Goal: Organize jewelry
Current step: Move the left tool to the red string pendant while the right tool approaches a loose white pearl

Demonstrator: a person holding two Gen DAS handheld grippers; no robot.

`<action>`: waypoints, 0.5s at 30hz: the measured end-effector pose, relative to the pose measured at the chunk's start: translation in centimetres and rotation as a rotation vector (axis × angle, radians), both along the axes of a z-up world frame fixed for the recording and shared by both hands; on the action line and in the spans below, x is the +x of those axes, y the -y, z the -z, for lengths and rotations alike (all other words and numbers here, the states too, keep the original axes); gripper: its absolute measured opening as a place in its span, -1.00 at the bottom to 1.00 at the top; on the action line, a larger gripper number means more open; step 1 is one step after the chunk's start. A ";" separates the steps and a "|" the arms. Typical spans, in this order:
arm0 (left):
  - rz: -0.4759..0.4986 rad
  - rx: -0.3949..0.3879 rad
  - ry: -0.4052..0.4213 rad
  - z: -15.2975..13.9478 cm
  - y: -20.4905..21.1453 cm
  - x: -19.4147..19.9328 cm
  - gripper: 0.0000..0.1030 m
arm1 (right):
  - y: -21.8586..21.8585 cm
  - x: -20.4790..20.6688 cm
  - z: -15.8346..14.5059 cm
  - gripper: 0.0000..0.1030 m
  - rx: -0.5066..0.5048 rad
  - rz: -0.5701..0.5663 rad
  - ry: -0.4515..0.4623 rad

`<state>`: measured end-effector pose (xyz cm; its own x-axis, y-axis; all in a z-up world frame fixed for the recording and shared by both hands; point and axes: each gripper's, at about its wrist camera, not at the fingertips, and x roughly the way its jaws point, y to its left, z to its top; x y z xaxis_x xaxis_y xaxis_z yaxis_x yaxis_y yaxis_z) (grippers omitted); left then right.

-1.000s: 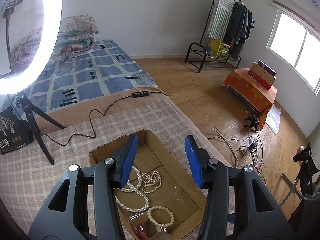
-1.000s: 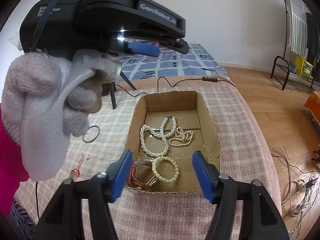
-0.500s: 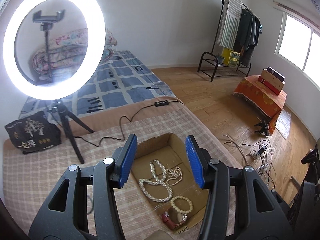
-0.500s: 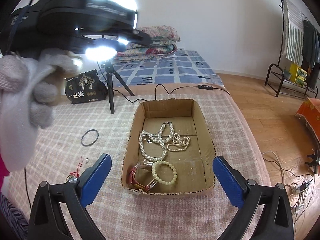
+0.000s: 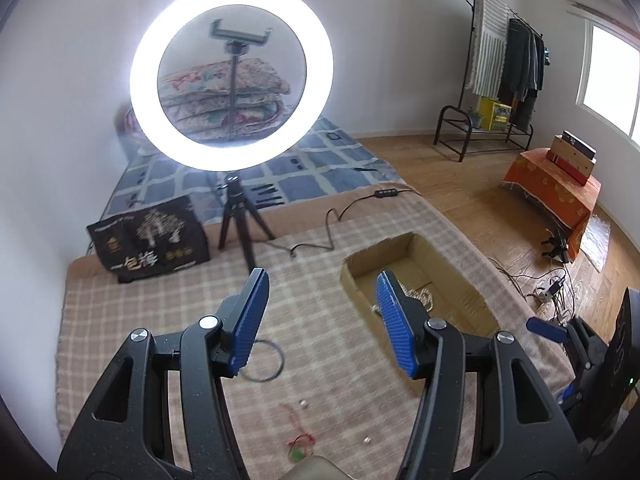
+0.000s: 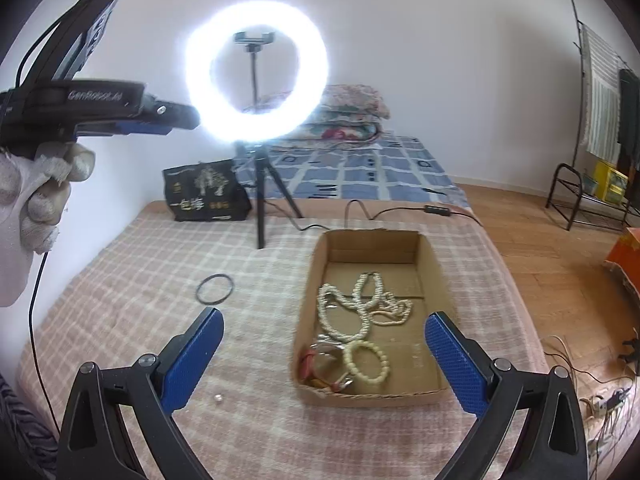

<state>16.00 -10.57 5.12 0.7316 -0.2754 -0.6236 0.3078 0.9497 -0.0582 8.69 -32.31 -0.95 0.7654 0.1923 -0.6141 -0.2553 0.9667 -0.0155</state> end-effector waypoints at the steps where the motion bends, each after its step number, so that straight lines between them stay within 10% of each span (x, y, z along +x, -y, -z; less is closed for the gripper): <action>1: -0.006 -0.002 -0.003 0.3 -0.7 -0.5 0.12 | -0.4 -0.1 0.1 0.93 -0.001 -0.011 0.002; 15: -0.123 -0.069 -0.212 9.8 -7.4 -5.9 0.12 | -4.3 -1.6 4.4 0.57 -0.022 -0.168 -0.113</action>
<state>10.06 -3.15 -4.68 0.6170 -0.2398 -0.7495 0.1644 0.9707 -0.1752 7.08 -28.06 -5.33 0.6498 0.2976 -0.6994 -0.4145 0.9100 0.0020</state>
